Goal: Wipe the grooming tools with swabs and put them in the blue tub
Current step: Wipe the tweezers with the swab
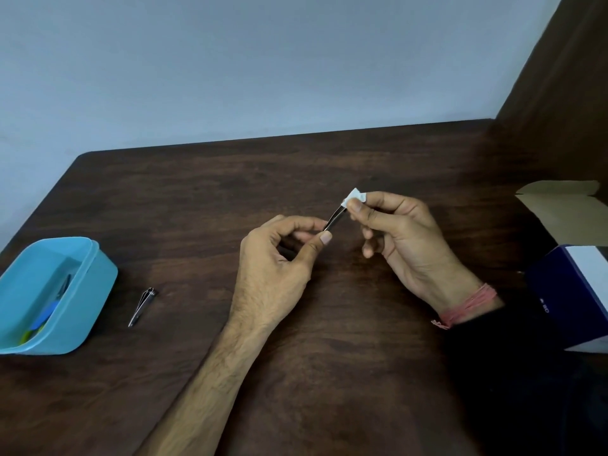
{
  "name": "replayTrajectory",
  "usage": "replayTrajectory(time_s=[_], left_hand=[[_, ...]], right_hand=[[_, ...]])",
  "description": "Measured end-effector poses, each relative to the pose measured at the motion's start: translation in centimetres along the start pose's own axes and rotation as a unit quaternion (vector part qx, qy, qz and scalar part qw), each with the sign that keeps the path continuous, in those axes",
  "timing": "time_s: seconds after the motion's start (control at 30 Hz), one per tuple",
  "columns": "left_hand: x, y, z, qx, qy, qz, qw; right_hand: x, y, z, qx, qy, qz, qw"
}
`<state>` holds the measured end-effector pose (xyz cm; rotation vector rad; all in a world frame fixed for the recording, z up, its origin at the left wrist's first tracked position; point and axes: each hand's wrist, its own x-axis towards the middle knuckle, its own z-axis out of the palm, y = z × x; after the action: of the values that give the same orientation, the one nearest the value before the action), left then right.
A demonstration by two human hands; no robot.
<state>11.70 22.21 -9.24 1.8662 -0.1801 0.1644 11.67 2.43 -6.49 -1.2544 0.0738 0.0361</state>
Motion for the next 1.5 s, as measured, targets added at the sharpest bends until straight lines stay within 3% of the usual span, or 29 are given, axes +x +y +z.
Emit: replayTrajectory(time_s=[0.17,0.7,1.5], left_hand=[[-0.1,0.1,0.0,0.003,-0.009,0.001,1.0],[-0.1,0.2,0.0,-0.004,-0.008,-0.003,1.0],[-0.1,0.6,-0.1,-0.044,-0.014,-0.018,0.999]], right_hand=[[0.1,-0.1,-0.2,0.044,0.028,-0.002,0.999],[0.3,0.3,-0.5,0.01,0.007,0.024,1.0],[0.0,1.1,0.0,-0.048,0.026,-0.043,0.998]])
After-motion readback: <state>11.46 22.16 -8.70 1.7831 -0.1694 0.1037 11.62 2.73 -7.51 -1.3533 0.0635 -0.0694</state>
